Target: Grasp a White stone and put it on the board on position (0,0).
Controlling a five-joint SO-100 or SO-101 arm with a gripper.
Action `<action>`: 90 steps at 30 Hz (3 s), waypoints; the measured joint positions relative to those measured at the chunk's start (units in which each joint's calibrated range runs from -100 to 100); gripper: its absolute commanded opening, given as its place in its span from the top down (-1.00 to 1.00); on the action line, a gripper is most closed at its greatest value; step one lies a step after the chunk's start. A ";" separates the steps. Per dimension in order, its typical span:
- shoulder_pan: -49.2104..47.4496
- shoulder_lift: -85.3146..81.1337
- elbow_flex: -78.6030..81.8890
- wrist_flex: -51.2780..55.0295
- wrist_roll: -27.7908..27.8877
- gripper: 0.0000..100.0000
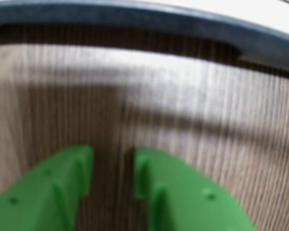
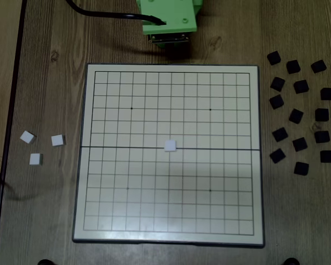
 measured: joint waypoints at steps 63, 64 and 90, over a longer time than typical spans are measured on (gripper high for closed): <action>-0.86 -3.20 -0.18 2.30 1.56 0.85; -0.86 -3.20 -0.18 2.30 1.56 0.85; -0.86 -3.20 -0.18 2.30 1.56 0.85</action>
